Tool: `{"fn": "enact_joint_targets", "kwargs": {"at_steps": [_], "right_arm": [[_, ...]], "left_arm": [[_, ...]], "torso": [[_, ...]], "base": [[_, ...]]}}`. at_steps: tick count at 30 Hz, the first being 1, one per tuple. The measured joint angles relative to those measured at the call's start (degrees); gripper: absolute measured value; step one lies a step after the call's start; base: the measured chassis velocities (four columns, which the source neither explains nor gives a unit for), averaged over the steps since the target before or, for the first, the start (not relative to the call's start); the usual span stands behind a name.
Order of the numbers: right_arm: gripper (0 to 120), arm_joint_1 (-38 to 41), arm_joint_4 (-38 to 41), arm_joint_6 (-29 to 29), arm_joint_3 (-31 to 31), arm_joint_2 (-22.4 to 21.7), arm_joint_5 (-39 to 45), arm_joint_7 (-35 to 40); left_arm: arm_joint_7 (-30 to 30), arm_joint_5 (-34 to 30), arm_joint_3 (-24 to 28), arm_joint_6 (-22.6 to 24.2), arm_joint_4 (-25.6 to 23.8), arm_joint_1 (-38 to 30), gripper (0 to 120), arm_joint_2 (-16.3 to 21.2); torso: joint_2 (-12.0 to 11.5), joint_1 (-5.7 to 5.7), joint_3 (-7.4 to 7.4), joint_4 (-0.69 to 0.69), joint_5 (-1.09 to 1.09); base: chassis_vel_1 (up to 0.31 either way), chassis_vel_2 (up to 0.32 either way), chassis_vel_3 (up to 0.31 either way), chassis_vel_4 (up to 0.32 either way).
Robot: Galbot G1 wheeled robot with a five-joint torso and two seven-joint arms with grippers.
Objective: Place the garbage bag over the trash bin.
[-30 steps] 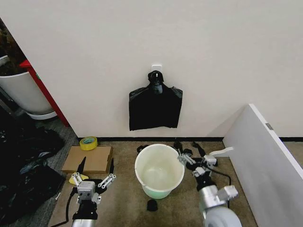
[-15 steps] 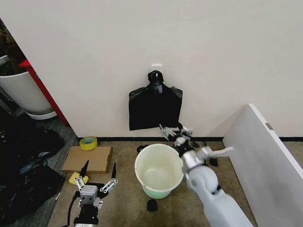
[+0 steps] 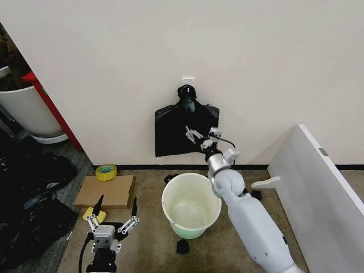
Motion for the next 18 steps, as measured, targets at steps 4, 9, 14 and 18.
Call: {"fn": "enact_joint_targets", "kwargs": {"at_steps": [4,9,14,18], "right_arm": [[100,2.85,-2.12,-0.16,-0.59,0.62,-0.06,0.45],[100,4.85,-3.33,-0.33,-1.36,1.17,-0.08,0.65],[83,5.59,-3.22,-0.39,-2.07,1.35,-0.2,0.76],[71,5.66,-2.98,-0.39,-2.22,1.31,-0.25,0.85]], "left_arm": [[-0.12,-0.06,-0.08,-0.14,-0.13,0.06,100,-0.1],[-0.24,-0.23,-0.2,-0.31,-0.23,0.01,99,0.0],[-0.33,-0.31,-0.15,-0.44,-0.25,-0.16,100,-0.12],[-0.37,-0.31,-0.1,-0.46,-0.14,-0.22,100,-0.15]], "torso": [[0.0,0.0,0.0,0.0,0.0],[0.0,0.0,0.0,0.0,0.0],[0.0,-0.01,0.0,0.0,0.01],[0.01,-0.01,0.0,0.0,0.01]], "base": [[0.0,0.0,0.0,0.0],[0.0,0.0,0.0,0.0],[0.0,0.0,0.0,0.0],[0.0,0.0,0.0,0.0]]}}
